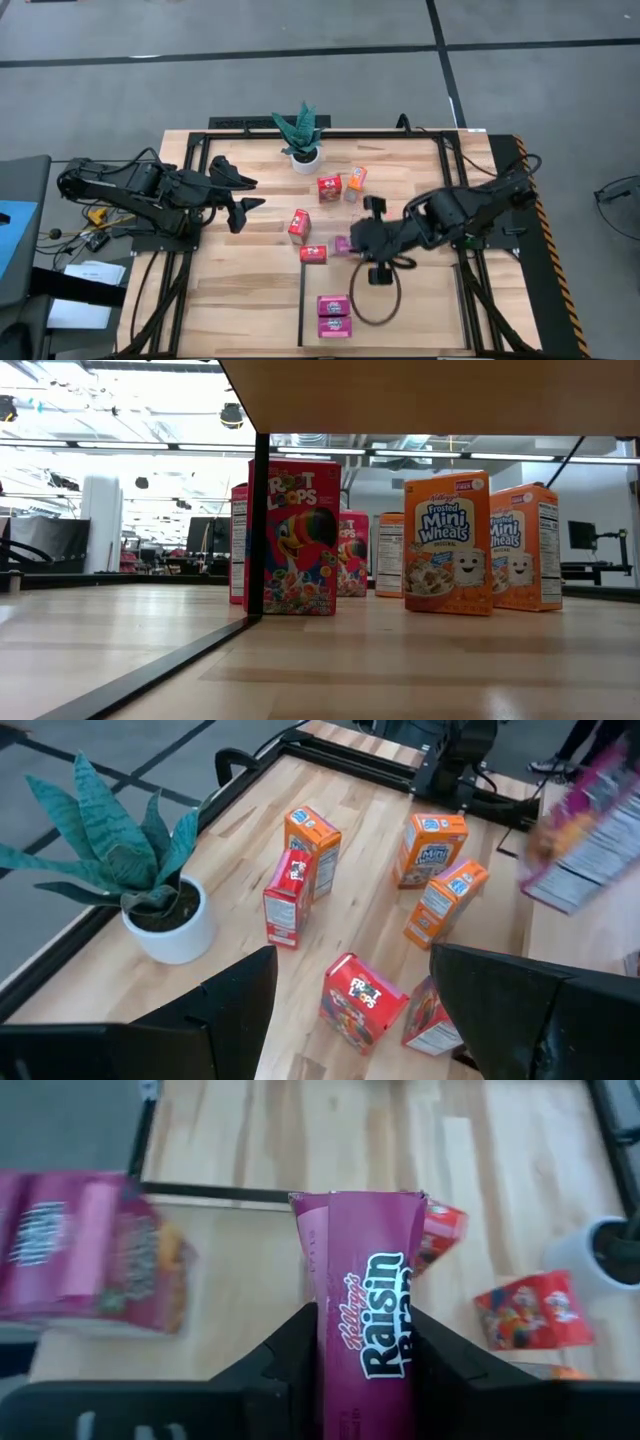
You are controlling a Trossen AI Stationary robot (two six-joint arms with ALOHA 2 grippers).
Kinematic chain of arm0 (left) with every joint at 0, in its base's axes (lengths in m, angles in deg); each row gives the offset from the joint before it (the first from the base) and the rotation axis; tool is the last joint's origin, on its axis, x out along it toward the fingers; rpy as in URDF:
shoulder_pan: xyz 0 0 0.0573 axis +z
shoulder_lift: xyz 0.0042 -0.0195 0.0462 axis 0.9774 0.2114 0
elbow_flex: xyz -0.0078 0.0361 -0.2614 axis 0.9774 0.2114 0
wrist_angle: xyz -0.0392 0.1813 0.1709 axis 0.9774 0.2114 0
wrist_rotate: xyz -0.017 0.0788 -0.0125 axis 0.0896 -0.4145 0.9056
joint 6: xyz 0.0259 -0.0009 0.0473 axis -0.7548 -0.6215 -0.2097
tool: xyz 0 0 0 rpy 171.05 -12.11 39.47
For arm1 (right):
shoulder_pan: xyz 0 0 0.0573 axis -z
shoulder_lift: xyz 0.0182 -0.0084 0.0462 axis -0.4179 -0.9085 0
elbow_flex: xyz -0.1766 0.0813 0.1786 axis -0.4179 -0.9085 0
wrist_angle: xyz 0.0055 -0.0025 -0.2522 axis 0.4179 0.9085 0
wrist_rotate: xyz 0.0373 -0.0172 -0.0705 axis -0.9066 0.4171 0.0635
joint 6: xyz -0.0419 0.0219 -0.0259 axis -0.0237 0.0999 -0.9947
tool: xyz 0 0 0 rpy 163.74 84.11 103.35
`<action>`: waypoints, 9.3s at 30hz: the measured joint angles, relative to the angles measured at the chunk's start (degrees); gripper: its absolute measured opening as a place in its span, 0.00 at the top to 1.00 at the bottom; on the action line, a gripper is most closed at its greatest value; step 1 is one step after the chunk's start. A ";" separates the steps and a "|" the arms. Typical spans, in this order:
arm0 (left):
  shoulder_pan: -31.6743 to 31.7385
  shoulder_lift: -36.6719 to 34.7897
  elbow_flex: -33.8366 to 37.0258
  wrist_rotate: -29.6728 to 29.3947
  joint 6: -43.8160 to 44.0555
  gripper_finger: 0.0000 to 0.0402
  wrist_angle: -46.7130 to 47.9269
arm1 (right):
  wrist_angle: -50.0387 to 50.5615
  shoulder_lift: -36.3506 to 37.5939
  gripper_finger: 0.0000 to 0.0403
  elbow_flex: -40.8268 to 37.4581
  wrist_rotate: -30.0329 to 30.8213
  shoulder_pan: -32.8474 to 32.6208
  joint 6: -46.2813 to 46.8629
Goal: Stack cereal on shelf
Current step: Put the purple cereal box on the upper left shelf, then put the orange cereal box on the bottom mid shelf
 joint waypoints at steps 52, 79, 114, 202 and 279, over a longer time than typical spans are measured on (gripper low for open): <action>-0.01 0.02 0.00 -0.61 4.82 0.36 -0.01 | -3.14 -6.89 0.49 0.38 2.23 -6.81 19.17; 0.00 0.02 0.00 1.07 4.13 0.36 -0.27 | 5.04 -5.99 0.52 6.57 8.05 -13.87 21.13; -0.02 0.02 0.00 -0.83 2.90 0.36 -0.42 | 9.68 -5.78 0.90 -8.43 23.28 -16.35 33.30; -0.14 3.63 0.76 5.56 -3.74 0.36 -6.80 | -4.00 -3.67 0.97 -9.30 12.41 -13.18 23.31; -0.26 3.89 0.72 8.00 -4.51 0.36 -6.40 | -7.06 14.80 0.51 -51.24 -5.41 12.14 33.87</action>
